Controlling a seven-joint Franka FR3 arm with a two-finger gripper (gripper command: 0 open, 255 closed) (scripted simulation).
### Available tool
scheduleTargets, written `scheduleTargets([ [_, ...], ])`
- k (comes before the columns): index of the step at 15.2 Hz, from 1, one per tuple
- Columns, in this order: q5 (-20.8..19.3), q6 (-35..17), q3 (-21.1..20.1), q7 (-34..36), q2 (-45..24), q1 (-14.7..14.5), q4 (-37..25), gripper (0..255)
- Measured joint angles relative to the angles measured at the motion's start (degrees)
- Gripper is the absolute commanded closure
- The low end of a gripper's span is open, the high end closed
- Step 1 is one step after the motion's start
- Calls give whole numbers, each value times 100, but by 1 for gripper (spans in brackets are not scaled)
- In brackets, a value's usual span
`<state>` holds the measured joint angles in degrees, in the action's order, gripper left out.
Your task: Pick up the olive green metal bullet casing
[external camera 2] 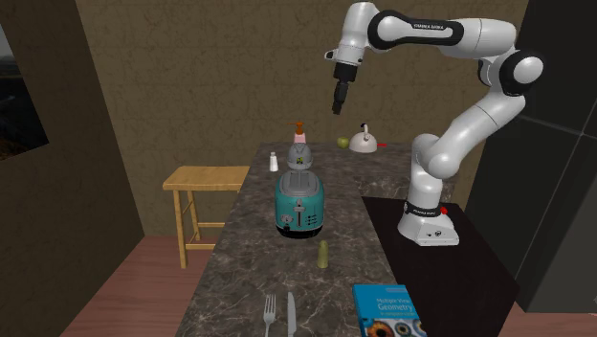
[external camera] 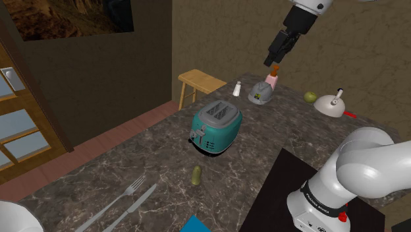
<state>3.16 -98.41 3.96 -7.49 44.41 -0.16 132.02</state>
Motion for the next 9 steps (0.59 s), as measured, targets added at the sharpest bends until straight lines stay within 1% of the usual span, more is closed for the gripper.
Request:
scheduleTargets([
  [1, 0, 0, 0, 0, 0, 0, 0, 0],
  [4, 59, -243, -159, 89, 27, -71, 279, 0],
  [9, 236, -998, -583, 337, -47, -276, 978, 0],
])
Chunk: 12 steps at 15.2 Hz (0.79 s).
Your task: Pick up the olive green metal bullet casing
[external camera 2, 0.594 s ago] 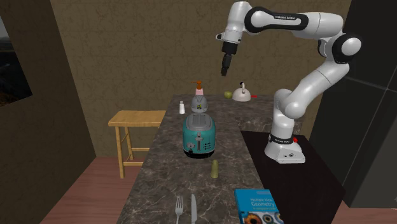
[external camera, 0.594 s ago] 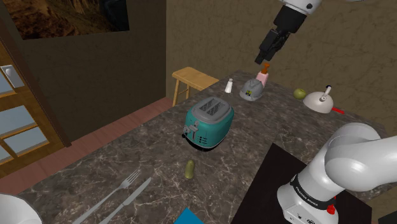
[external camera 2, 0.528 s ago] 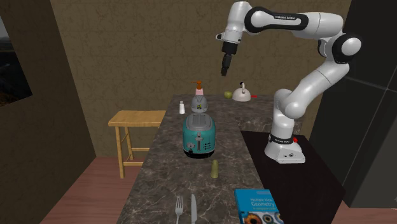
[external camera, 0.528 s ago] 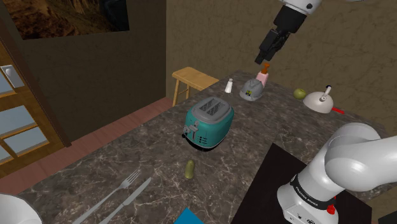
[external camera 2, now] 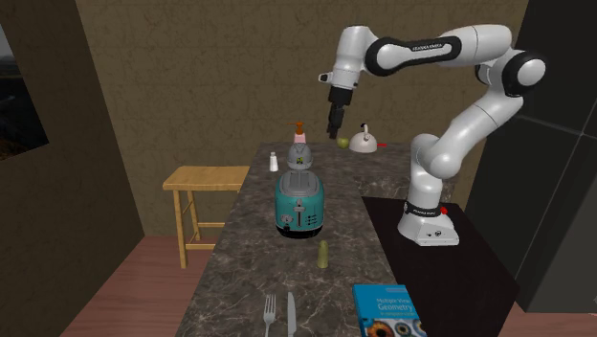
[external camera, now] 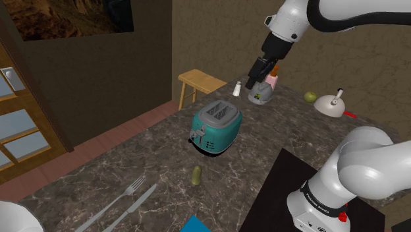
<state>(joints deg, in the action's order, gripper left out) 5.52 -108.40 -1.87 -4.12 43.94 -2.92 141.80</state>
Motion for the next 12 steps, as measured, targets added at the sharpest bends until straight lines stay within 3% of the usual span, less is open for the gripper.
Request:
scheduleTargets([
  [12, 431, -1990, -1136, 680, -934, -573, 1083, 0],
])
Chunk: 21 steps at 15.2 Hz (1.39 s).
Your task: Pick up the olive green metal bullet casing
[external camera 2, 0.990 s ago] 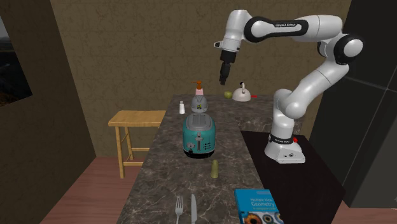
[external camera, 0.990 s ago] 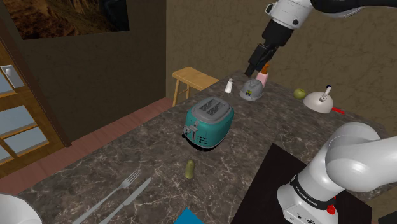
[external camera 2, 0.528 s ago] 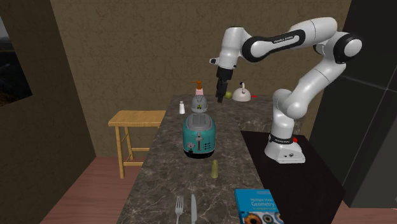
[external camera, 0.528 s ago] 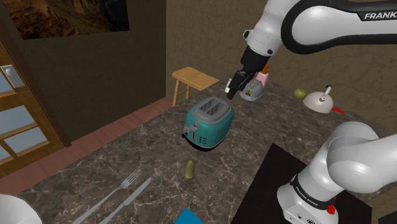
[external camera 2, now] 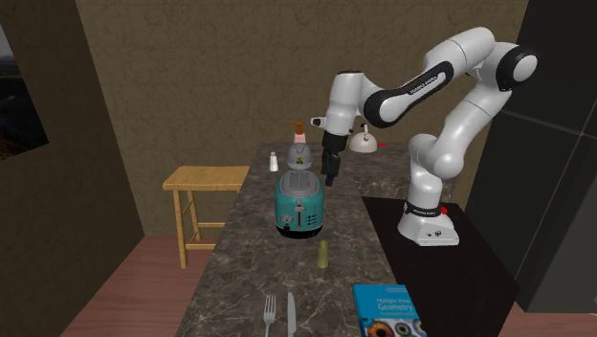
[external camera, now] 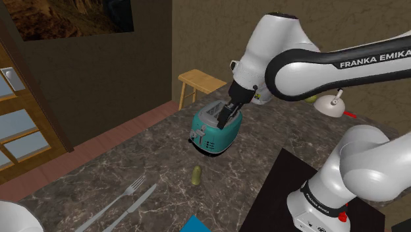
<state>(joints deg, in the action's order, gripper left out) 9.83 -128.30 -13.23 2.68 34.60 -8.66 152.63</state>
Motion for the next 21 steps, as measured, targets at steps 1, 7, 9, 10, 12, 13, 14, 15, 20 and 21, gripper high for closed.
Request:
scheduleTargets([
  [1, 23, -179, -112, 77, -152, -41, 33, 0],
  [7, -13, -1245, -747, 543, -1161, -164, 119, 0],
  [9, -125, -1654, -1004, 781, -1589, -156, 121, 0],
  [10, -198, -1810, -1116, 901, -1765, -145, 112, 0],
  [12, -469, -2176, -1356, 1199, -2234, -59, 45, 0],
  [13, -655, -2338, -1473, 1385, -2466, -6, -1, 0],
  [14, -847, -2475, -1589, 1594, -2670, 30, -41, 0],
  [15, -982, -2588, -1641, 1719, -2799, 59, -40, 0],
  [20, -1686, -3045, -1711, 2250, -3353, 221, -56, 0],
  [21, -1865, -3132, -1703, 2387, -3469, 243, -63, 0],
])
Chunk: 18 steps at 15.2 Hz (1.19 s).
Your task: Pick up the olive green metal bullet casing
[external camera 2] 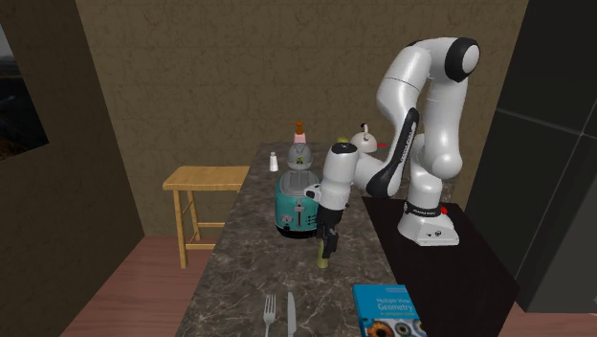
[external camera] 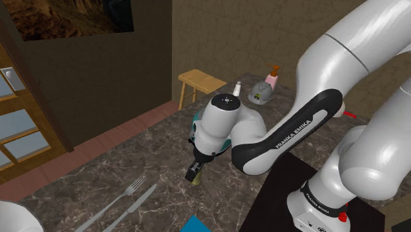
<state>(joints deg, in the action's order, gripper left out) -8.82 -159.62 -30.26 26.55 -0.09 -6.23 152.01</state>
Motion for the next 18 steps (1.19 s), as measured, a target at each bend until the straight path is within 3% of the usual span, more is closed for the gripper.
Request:
scheduleTargets([
  [1, -145, -78, 15, 106, -81, 13, 12, 0],
  [2, -229, -110, 24, 173, -130, 14, 5, 255],
  [12, -310, -143, 33, 232, -171, 17, -6, 255],
  [18, 485, 274, -36, -367, 331, -50, -8, 255],
])
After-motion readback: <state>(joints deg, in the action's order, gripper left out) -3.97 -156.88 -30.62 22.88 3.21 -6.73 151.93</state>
